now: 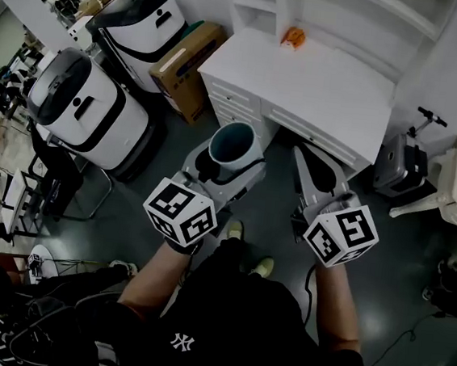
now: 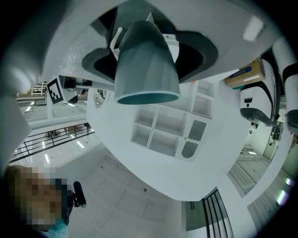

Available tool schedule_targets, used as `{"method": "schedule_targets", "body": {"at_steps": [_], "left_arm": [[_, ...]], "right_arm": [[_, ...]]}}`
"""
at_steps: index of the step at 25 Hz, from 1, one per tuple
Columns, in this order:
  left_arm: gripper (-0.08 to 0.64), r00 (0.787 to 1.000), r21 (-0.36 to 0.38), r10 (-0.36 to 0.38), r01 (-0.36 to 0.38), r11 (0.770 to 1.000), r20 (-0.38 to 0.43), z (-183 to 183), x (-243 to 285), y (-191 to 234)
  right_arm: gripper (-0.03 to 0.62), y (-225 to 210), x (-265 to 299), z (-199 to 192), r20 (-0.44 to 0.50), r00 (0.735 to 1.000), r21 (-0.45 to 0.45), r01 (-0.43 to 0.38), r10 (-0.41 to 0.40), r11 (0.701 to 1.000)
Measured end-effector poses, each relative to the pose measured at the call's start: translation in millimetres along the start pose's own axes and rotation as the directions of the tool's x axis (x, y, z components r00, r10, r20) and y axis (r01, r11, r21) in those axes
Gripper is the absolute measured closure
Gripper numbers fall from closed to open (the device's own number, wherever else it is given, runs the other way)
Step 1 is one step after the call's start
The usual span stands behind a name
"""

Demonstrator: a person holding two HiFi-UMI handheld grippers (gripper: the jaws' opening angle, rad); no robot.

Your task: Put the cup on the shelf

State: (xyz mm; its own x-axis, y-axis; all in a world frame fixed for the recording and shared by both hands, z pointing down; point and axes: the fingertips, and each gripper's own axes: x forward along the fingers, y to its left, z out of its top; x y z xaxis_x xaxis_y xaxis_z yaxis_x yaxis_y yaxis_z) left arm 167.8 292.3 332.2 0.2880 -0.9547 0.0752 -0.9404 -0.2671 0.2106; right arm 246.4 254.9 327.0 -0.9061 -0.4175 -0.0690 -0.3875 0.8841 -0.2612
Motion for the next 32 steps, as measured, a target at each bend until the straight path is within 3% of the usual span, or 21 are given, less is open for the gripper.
{"method": "schedule_targets", "body": {"at_steps": [9,18,32], "left_arm": [[0.186,1.000,-0.021,-0.018,0.018,1.000,0.020,6.8,18.8,55.5],[0.186,0.999,0.040,-0.048,0.048,0.998,0.007,27.3,61.7,140.5],[0.186,0.991,0.056,-0.131,0.132,0.990,-0.012,49.4,109.7,244.8]], "right_arm": [[0.583,-6.3,60.5,-7.6,-0.021,1.000,-0.025,0.007,-0.007,1.000],[0.583,-32.9,151.8,-2.8,-0.004,0.998,-0.049,0.059,-0.060,0.997],[0.583,-58.3,268.5,-6.9,-0.003,0.990,-0.067,0.140,-0.141,0.988]]}}
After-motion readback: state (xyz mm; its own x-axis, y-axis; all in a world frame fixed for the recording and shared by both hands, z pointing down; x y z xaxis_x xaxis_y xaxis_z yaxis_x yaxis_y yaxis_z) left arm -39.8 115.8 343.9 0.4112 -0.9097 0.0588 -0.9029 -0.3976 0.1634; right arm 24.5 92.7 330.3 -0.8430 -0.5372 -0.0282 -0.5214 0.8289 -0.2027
